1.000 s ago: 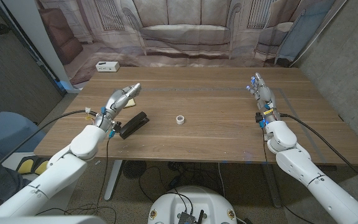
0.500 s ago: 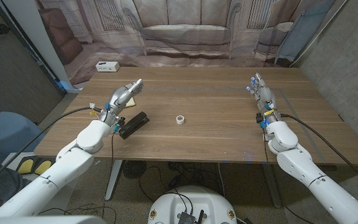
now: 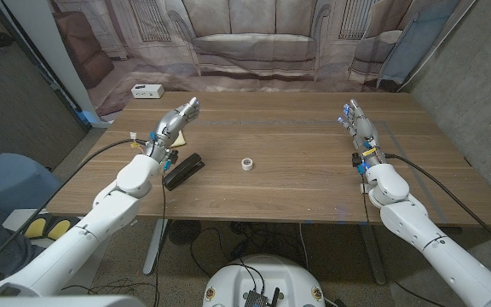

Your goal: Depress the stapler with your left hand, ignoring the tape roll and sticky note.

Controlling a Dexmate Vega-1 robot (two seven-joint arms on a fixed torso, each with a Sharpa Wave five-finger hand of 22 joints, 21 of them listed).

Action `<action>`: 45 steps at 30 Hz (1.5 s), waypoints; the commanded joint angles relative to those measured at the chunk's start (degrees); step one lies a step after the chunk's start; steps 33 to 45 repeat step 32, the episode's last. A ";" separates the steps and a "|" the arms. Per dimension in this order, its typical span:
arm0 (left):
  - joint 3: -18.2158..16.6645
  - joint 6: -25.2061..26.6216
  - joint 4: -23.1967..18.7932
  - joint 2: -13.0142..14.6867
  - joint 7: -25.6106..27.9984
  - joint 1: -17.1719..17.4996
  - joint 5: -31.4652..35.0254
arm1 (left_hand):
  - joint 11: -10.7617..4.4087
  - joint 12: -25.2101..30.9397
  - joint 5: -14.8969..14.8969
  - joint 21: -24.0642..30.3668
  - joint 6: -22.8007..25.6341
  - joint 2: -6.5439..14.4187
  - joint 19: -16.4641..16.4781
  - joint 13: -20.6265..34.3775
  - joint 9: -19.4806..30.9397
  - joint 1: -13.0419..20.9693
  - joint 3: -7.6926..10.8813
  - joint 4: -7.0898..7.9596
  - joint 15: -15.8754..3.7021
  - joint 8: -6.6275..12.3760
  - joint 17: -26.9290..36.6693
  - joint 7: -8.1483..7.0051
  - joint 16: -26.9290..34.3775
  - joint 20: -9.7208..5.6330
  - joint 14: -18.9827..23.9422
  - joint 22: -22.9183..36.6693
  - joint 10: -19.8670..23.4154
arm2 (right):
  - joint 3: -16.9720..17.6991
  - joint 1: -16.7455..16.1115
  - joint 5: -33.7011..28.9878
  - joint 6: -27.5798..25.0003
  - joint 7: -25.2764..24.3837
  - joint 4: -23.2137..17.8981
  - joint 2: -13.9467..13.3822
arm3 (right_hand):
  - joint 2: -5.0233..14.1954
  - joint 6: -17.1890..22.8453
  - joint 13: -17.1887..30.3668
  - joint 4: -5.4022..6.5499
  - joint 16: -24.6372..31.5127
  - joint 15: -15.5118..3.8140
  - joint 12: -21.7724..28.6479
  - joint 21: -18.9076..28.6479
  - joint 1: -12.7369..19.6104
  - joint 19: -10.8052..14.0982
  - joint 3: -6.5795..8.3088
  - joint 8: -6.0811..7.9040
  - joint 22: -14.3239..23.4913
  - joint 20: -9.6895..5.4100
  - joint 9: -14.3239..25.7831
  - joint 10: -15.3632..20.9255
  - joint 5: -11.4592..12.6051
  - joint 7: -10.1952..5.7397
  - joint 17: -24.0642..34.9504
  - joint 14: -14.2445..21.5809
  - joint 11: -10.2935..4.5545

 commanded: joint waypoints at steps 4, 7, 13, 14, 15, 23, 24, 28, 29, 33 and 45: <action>2.93 -1.02 6.69 -3.32 -2.57 -7.50 -2.84 | 0.00 0.38 0.01 0.29 -0.51 -0.01 0.02 0.19 0.12 -0.49 -0.17 -0.05 0.10 0.35 0.23 0.00 0.31 -0.16 -0.23 0.23 -0.34 | -0.49 2.19 1.05 0.27 2.35 3.00 0.15 | 0.17 -0.43 0.08 -0.13 0.06 0.05 -0.08 0.25 -0.14 0.62 -0.25 -0.08 0.09 -0.14 0.10 0.22 0.17 0.07 0.24 0.62 -0.13; 3.33 -0.69 7.97 -3.90 -2.69 -8.63 -3.26 | 0.03 0.45 0.01 0.34 -0.54 -0.03 0.06 0.19 0.12 -0.52 -0.20 -0.05 0.12 0.40 0.23 0.01 0.36 -0.22 -0.24 0.23 -0.33 | -0.61 2.62 1.39 0.31 2.92 3.64 0.24 | 0.16 -0.43 0.07 -0.12 0.07 -0.02 -0.06 0.26 -0.17 0.66 -0.26 -0.08 0.09 -0.18 0.10 0.26 0.18 0.02 0.24 0.64 -0.18; 4.02 1.26 9.97 -4.81 -3.13 -10.46 -4.87 | 0.00 0.40 0.01 0.22 -0.69 -0.07 -0.42 0.18 0.11 -0.58 -0.25 -0.06 0.05 0.47 0.23 0.03 0.37 -0.29 -0.50 0.23 -0.75 | -0.81 3.19 2.07 -0.15 3.77 4.19 0.15 | 0.12 -0.48 0.08 -0.13 0.08 0.01 -0.07 0.25 -0.18 0.70 -0.30 -0.09 0.08 -0.23 0.10 0.27 0.19 0.10 0.24 0.69 -0.21; 4.09 1.41 10.10 -4.89 -3.17 -10.60 -5.08 | 0.04 0.42 0.01 0.20 -0.75 -0.08 -0.51 0.17 0.11 -0.59 -0.25 -0.06 0.06 0.46 0.23 0.08 0.35 -0.27 -0.59 0.23 -0.77 | -0.86 3.27 2.00 -0.12 3.82 4.29 0.14 | 0.12 -0.48 0.08 -0.13 0.08 -0.01 -0.09 0.25 -0.18 0.71 -0.31 -0.09 0.08 -0.24 0.10 0.24 0.19 0.10 0.24 0.70 -0.21; 4.18 1.59 10.10 -4.84 -3.23 -10.70 -5.14 | -0.01 0.43 0.01 0.21 -0.77 -0.08 -0.54 0.17 0.11 -0.59 -0.26 -0.06 0.06 0.47 0.23 0.09 0.33 -0.28 -0.67 0.23 -0.79 | -0.94 3.36 1.91 -0.01 4.03 4.44 0.06 | 0.12 -0.51 0.08 -0.14 0.08 -0.01 -0.09 0.24 -0.17 0.70 -0.31 -0.10 0.08 -0.23 0.10 0.24 0.19 0.11 0.24 0.72 -0.19; 4.53 2.41 9.00 -4.26 -2.51 -10.55 -4.94 | -0.08 0.45 0.01 0.22 -0.89 -0.09 -0.82 0.16 0.10 -0.65 -0.30 -0.07 0.19 0.56 0.22 0.07 0.38 -0.30 -0.91 0.24 -1.15 | -1.14 3.84 2.18 0.15 4.46 5.14 0.26 | 0.11 -0.53 0.08 -0.12 0.08 0.02 -0.08 0.21 -0.21 0.70 -0.35 -0.09 0.08 -0.22 0.10 0.28 0.21 0.15 0.24 0.73 -0.19; 4.49 2.47 8.98 -4.32 -2.25 -10.43 -5.03 | -0.11 0.46 0.01 0.22 -0.90 -0.09 -0.83 0.16 0.10 -0.65 -0.30 -0.07 0.17 0.57 0.22 0.06 0.40 -0.32 -0.90 0.24 -1.15 | -1.15 3.90 2.25 0.25 4.51 5.27 0.34 | 0.11 -0.52 0.08 -0.12 0.08 0.03 -0.09 0.22 -0.22 0.71 -0.35 -0.08 0.08 -0.26 0.10 0.26 0.21 0.15 0.24 0.74 -0.17; 4.53 2.39 9.15 -4.30 -2.18 -10.19 -5.26 | 0.00 0.58 0.01 0.27 -0.90 -0.09 -0.85 0.15 0.10 -0.67 -0.31 -0.08 0.09 0.63 0.22 0.11 0.48 -0.39 -0.84 0.24 -1.04 | -1.28 4.10 2.11 0.82 4.49 5.91 0.73 | 0.14 -0.53 0.08 -0.11 0.08 0.03 -0.08 0.19 -0.22 0.68 -0.36 -0.08 0.08 -0.22 0.10 0.31 0.23 0.15 0.25 0.74 -0.17; 4.57 2.33 9.18 -4.26 -2.21 -10.19 -5.22 | -0.03 0.59 0.01 0.29 -0.90 -0.08 -0.82 0.15 0.10 -0.67 -0.31 -0.08 0.11 0.63 0.22 0.09 0.49 -0.41 -0.82 0.24 -1.04 | -1.28 4.09 2.24 0.71 4.40 5.88 0.82 | 0.15 -0.54 0.08 -0.12 0.07 0.04 -0.08 0.19 -0.22 0.68 -0.36 -0.08 0.08 -0.21 0.10 0.33 0.23 0.16 0.25 0.71 -0.12; 4.69 2.03 9.39 -4.21 -2.44 -10.36 -5.15 | 0.00 0.65 0.01 0.34 -0.88 -0.08 -0.78 0.14 0.10 -0.68 -0.32 -0.08 0.04 0.68 0.22 0.17 0.59 -0.42 -0.67 0.24 -1.02 | -1.46 4.09 2.03 0.71 4.21 5.92 0.91 | 0.14 -0.50 0.08 -0.12 0.06 0.07 -0.10 0.17 -0.21 0.65 -0.37 -0.07 0.08 -0.16 0.10 0.28 0.24 0.16 0.24 0.72 -0.08; 4.69 2.03 9.39 -4.21 -2.44 -10.36 -5.15 | 0.00 0.65 0.01 0.34 -0.88 -0.08 -0.78 0.14 0.10 -0.68 -0.32 -0.08 0.04 0.68 0.22 0.17 0.59 -0.42 -0.67 0.24 -1.02 | -1.46 4.09 2.03 0.71 4.21 5.92 0.91 | 0.14 -0.50 0.08 -0.12 0.06 0.07 -0.10 0.17 -0.21 0.65 -0.37 -0.07 0.08 -0.16 0.10 0.28 0.24 0.16 0.24 0.72 -0.08</action>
